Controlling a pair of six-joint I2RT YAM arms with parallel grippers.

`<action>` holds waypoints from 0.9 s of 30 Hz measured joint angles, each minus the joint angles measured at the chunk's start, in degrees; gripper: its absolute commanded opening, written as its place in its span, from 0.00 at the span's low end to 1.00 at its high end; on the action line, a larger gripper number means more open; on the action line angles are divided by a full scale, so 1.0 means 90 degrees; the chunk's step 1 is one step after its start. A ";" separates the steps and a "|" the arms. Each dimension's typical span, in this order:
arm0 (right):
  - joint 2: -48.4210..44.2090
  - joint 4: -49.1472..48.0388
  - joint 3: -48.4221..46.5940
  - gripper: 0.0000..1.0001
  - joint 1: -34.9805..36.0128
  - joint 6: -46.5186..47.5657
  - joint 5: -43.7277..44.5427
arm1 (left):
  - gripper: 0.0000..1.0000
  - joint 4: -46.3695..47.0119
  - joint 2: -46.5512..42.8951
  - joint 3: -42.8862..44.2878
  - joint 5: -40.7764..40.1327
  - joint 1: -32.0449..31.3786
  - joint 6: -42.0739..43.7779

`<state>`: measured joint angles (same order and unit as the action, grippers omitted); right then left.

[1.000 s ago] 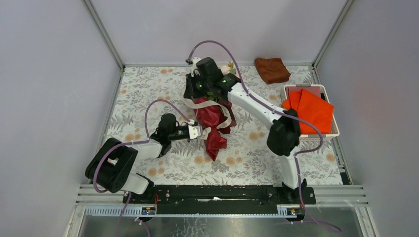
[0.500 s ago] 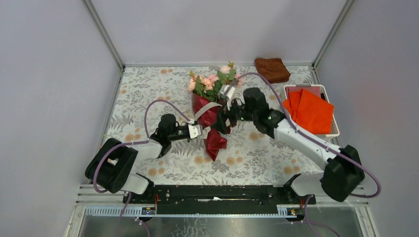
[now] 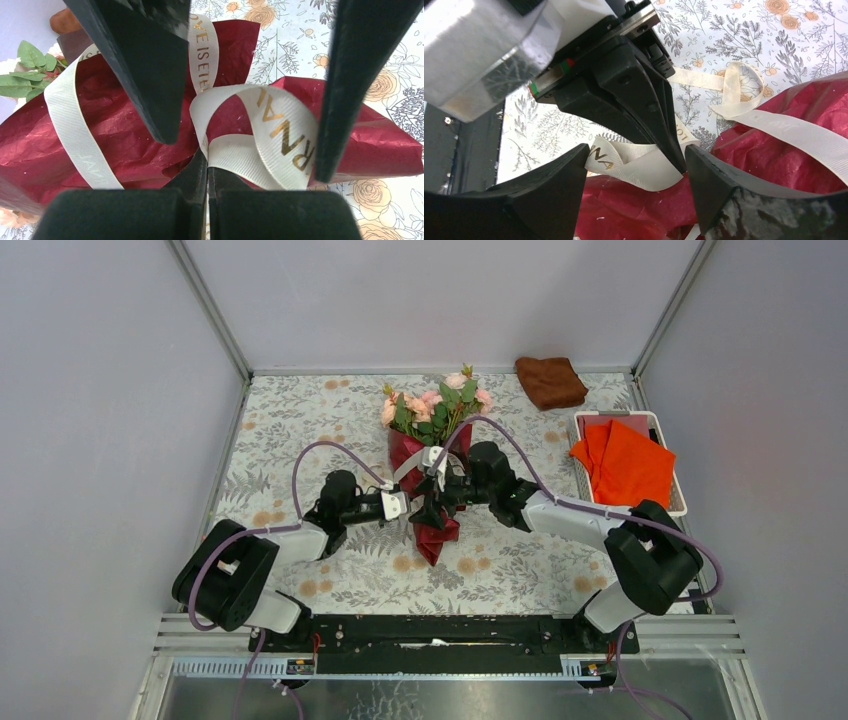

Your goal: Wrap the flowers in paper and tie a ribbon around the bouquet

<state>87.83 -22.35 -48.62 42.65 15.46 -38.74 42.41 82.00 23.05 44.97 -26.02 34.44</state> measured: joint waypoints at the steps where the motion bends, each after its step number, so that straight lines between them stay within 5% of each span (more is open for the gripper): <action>1: 0.0058 -0.0051 0.0000 0.61 0.0002 -0.0005 0.0002 | 0.00 -0.0002 0.0000 0.0007 0.0000 0.0000 0.0000; 5: 0.0141 -0.0039 -0.0002 0.47 0.0005 0.0005 0.0024 | 0.00 -0.0005 0.0000 0.0046 -0.0017 -0.0002 0.0000; 11: 0.0138 0.0124 -0.0010 0.00 0.0007 -0.0007 0.0129 | 0.00 -0.0017 0.0010 0.0051 -0.0027 -0.0019 0.0002; 13: 0.0141 0.0214 -0.0044 0.00 0.0005 -0.0039 0.0185 | 0.00 -0.0046 0.0022 0.0058 -0.0024 -0.0022 0.0005; 16: 0.0134 0.0384 -0.0141 0.00 0.0005 -0.0121 0.0338 | 0.40 -0.0206 0.0022 0.0092 -0.0024 -0.0024 0.0075; 18: 0.0112 0.0435 -0.0163 0.00 -0.0032 -0.0221 0.0430 | 0.53 -0.0512 -0.0034 0.0170 -0.0027 -0.0024 0.0287; 22: 0.0041 0.0461 -0.0163 0.00 -0.0216 -0.0461 0.0554 | 0.65 -0.1921 -0.0289 0.0787 -0.0044 0.0187 0.1039; 27: -0.0036 0.0430 -0.0146 0.00 -0.0323 -0.0682 0.0583 | 0.63 -0.3517 -0.0015 0.2166 -0.0012 0.1129 0.1851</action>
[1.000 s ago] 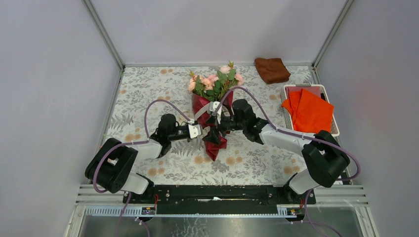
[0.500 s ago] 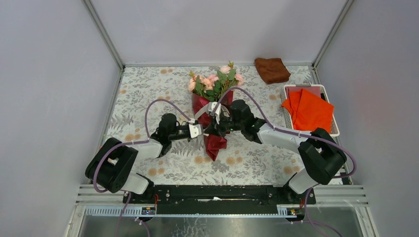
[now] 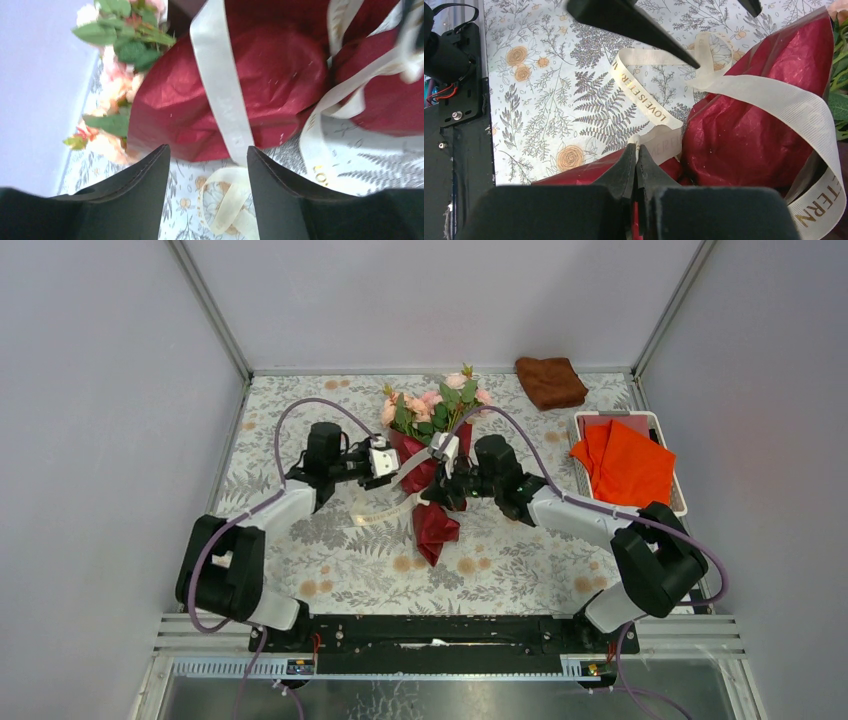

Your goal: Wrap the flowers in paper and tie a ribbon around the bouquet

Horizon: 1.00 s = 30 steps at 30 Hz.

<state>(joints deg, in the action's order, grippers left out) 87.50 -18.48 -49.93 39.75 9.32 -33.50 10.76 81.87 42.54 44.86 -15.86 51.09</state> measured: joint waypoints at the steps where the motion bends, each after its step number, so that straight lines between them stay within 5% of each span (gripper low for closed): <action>1: -0.0005 -0.0010 0.0012 0.00 0.0000 -0.0022 0.0000 | 0.62 -0.0117 0.0117 0.0136 -0.0083 0.0104 0.0107; 10: -0.0005 -0.0019 0.0102 0.00 -0.0005 -0.0070 0.0022 | 0.64 -0.0712 0.1511 0.0515 -0.0976 -0.0233 0.0780; 21: -0.0005 -0.0022 0.0131 0.00 -0.0056 -0.0070 0.0046 | 0.00 -0.0590 0.1586 0.0544 -0.1620 -0.0457 0.0818; 30: -0.0005 -0.0022 0.0131 0.00 -0.0160 -0.0073 0.0056 | 0.00 -0.0588 0.1440 0.0437 -0.1846 -0.0483 0.0831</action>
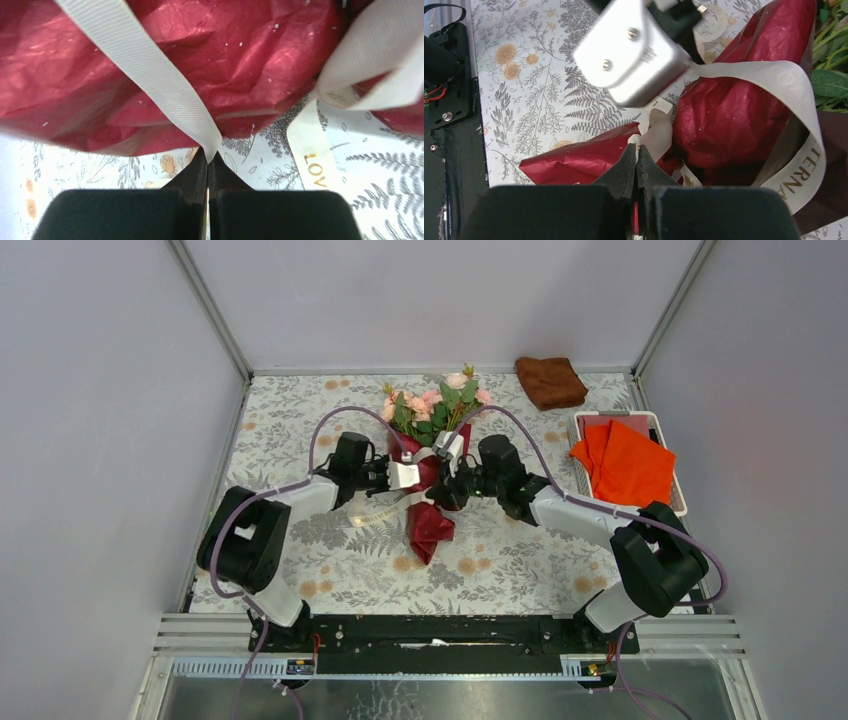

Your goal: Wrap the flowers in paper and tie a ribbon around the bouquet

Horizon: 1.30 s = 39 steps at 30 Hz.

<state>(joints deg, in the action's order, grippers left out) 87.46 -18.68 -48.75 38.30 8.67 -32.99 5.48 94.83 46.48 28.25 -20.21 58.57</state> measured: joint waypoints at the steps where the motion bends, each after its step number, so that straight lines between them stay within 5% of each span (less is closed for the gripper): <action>1: 0.0000 0.0000 0.0000 0.00 -0.0015 -0.0017 0.0007 | 0.00 -0.0080 -0.0109 -0.0027 -0.0017 0.0000 0.0002; 8: 0.0000 -0.0005 -0.0005 0.00 -0.0056 -0.0267 0.0192 | 0.00 -0.1506 -0.1758 -0.0189 0.0090 -0.0051 0.0194; 15: -0.0005 -0.0002 -0.0231 0.00 -0.0063 -0.0682 0.0243 | 0.00 -0.4381 -0.3349 -0.0386 0.0355 -0.0624 0.0879; 24: -0.0260 0.0260 -0.0665 0.00 -0.0063 -0.1039 -0.0240 | 0.00 -0.7390 -0.4163 -0.0153 0.1156 -0.0916 0.1207; 33: -0.0243 0.0804 -0.1139 0.00 -0.0061 -0.1695 -0.0226 | 0.00 -0.7206 -0.3538 0.0168 0.1421 -0.3007 0.0049; 39: -0.0107 0.1139 -0.1375 0.00 -0.0063 -0.2115 0.0041 | 0.00 -0.6258 -0.2569 0.1205 0.1287 -0.3721 -0.0670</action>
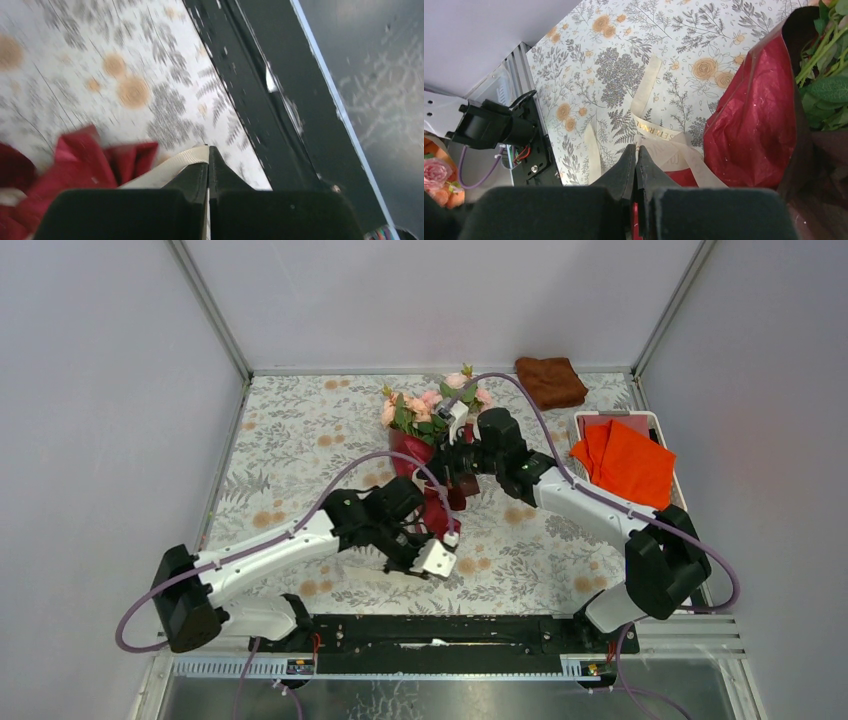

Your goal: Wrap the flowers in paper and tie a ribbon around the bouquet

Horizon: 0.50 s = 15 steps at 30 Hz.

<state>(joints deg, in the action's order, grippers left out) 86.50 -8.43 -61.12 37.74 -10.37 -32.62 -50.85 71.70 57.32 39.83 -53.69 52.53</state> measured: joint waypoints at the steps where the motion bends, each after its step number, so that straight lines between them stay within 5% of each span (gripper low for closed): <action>1: 0.0007 0.0015 0.0000 0.00 0.0000 -0.0063 0.0063 | 0.00 0.0236 0.0114 0.0112 0.0007 -0.0131 -0.0180; 12: 0.0177 0.0051 -0.0058 0.00 -0.0007 -0.0607 0.0491 | 0.01 0.4692 0.0731 -0.0175 0.0529 -0.0925 -0.3560; 15: 0.0182 0.0051 -0.0058 0.00 -0.0019 -0.0651 0.0522 | 0.27 0.5484 0.0860 -0.0374 0.0512 -0.0925 -0.4092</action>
<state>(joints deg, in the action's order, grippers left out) 88.14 -7.97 -61.65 37.56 -16.23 -27.92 -1.50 79.44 53.95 44.45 -62.02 15.70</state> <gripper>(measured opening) 0.014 0.040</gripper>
